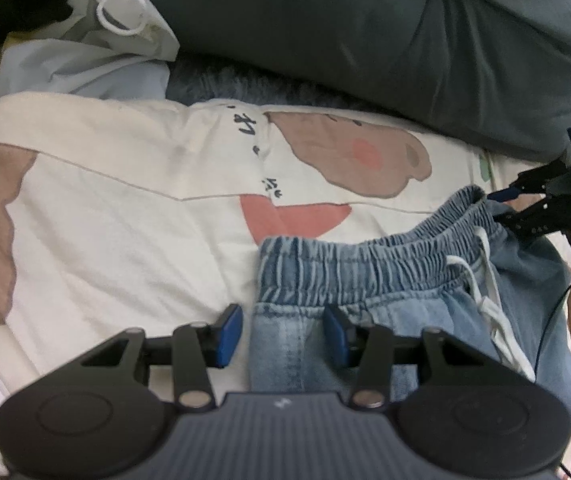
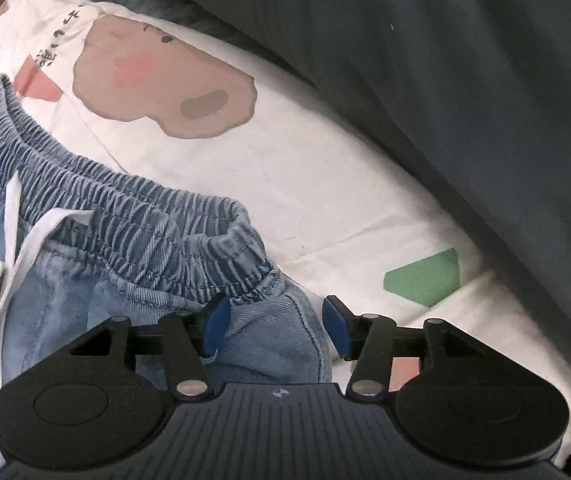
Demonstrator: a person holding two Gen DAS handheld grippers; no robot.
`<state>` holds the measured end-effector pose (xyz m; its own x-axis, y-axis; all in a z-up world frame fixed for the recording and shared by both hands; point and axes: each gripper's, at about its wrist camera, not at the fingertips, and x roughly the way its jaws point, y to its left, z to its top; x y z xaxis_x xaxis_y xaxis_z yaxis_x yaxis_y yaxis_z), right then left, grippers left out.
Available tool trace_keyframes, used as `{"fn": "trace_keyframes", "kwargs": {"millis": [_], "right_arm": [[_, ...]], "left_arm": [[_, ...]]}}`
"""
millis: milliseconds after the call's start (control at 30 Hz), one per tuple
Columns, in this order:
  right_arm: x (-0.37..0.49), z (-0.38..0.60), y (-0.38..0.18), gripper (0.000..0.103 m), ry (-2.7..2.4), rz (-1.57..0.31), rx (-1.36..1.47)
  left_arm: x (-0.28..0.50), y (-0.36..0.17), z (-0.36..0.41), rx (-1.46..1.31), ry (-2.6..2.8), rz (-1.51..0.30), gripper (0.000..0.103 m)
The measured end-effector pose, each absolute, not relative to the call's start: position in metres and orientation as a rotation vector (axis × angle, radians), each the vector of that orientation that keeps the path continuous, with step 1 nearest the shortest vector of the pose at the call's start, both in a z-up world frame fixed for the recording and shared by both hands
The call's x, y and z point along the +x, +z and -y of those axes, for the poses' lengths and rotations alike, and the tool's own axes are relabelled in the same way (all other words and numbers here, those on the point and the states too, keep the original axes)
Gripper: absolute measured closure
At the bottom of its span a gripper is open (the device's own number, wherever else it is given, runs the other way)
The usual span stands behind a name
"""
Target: Fold clothes
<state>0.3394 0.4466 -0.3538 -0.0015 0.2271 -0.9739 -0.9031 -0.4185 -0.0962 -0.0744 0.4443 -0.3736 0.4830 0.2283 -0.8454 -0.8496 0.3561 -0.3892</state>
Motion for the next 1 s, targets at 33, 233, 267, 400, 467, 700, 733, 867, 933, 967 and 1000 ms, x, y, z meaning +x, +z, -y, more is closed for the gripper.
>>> {"fn": "trace_keyframes", "kwargs": {"millis": [33,233,267,400,467,700,733,867,933,967,1000], "right_arm": [[0.342,-0.447,-0.355,0.045,1.579,-0.783,-1.347],[0.357,-0.448,-0.356,0.068,1.591,-0.936,-1.233],[0.358,-0.447,-0.355,0.077,1.592,-0.949,-1.225],[0.355,-0.439,-0.342,0.094,1.606,-0.894,-1.209],[0.354,-0.434,-0.33,0.096,1.61,-0.844,-1.181],[0.34,-0.432,-0.298,0.099,1.563,-0.651,-1.153],[0.337,-0.433,-0.296,0.099,1.554,-0.63,-1.149],[0.336,-0.429,-0.289,0.099,1.492,-0.582,-1.088],[0.339,-0.43,-0.286,0.099,1.455,-0.558,-1.058],[0.342,-0.431,-0.284,0.099,1.441,-0.551,-1.045],[0.345,-0.432,-0.281,0.099,1.426,-0.543,-1.032]], "left_arm": [[-0.074,-0.375,-0.445,-0.96,0.796,-0.777,0.055],[-0.074,-0.378,-0.443,-0.952,0.784,-0.764,0.054],[-0.075,-0.378,-0.443,-0.953,0.776,-0.763,0.054],[-0.079,-0.38,-0.446,-0.986,0.751,-0.75,0.054],[-0.08,-0.38,-0.447,-1.004,0.753,-0.755,0.062],[-0.076,-0.358,-0.445,-0.967,0.827,-0.735,0.081],[-0.075,-0.353,-0.445,-0.954,0.834,-0.722,0.081],[-0.072,-0.333,-0.445,-0.9,0.863,-0.672,0.082],[-0.068,-0.322,-0.447,-0.866,0.869,-0.648,0.082],[-0.065,-0.318,-0.449,-0.853,0.871,-0.635,0.082],[-0.062,-0.314,-0.452,-0.842,0.872,-0.624,0.082]]}}
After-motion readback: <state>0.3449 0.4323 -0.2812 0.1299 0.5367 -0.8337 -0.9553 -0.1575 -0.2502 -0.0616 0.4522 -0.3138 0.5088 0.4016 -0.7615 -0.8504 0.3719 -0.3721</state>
